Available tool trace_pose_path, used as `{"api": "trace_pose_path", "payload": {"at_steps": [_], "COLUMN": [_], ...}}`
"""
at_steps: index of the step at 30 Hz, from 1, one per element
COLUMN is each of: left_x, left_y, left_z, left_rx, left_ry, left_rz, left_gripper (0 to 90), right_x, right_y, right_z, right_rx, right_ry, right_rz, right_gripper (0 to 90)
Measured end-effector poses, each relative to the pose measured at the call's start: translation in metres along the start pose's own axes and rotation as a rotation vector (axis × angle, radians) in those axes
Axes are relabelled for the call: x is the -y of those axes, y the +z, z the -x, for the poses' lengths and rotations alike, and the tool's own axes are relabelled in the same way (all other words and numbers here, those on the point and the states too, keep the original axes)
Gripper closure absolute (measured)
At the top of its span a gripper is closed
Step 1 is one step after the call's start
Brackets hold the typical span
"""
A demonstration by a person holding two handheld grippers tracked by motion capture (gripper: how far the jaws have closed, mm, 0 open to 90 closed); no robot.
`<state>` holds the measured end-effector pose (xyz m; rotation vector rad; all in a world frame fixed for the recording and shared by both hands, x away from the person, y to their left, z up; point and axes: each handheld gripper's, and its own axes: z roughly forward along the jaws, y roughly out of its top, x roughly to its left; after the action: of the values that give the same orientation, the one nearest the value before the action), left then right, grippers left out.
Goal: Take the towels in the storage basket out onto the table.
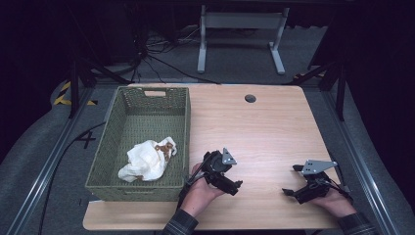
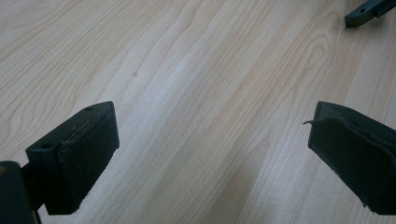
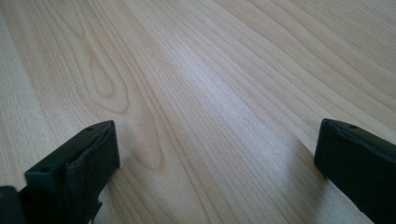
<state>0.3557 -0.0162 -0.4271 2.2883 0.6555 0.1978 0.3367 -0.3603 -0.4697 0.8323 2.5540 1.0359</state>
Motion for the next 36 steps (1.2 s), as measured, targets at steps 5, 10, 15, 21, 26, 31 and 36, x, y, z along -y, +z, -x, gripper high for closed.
{"api": "trace_pose_path", "payload": {"at_steps": [5, 10, 15, 21, 26, 31, 36], "left_x": [-0.003, -0.009, -0.015, -0.020, -0.026, -0.032, -0.036], "left_y": [-0.002, -0.006, -0.011, -0.016, -0.023, -0.035, -0.043], "left_z": [-0.001, -0.002, -0.004, -0.007, -0.010, -0.010, -0.015], "left_rx": [-0.008, -0.017, -0.034, -0.038, -0.038, -0.034, -0.014], "left_ry": [0.000, 0.001, -0.001, -0.011, -0.022, -0.004, -0.017], "left_rz": [0.003, 0.000, 0.017, 0.011, 0.028, 0.068, 0.076], "left_gripper": [2.3, 2.3, 3.0, 3.0, 3.0, 3.1, 3.6], "right_x": [0.000, 0.000, 0.000, 0.000, 0.000, 0.000, 0.000], "right_y": [0.000, 0.000, 0.000, 0.000, 0.000, 0.000, 0.000], "right_z": [0.000, 0.000, 0.000, 0.000, 0.000, 0.000, 0.000], "right_rx": [0.000, -0.001, -0.001, -0.001, -0.001, -0.001, 0.000], "right_ry": [0.000, 0.000, -0.002, -0.002, -0.003, -0.002, -0.002], "right_rz": [0.000, 0.000, 0.000, 0.001, 0.001, 0.000, 0.000], "right_gripper": [0.3, 0.3, 0.3, 0.3, 0.3, 0.3, 0.3]}}
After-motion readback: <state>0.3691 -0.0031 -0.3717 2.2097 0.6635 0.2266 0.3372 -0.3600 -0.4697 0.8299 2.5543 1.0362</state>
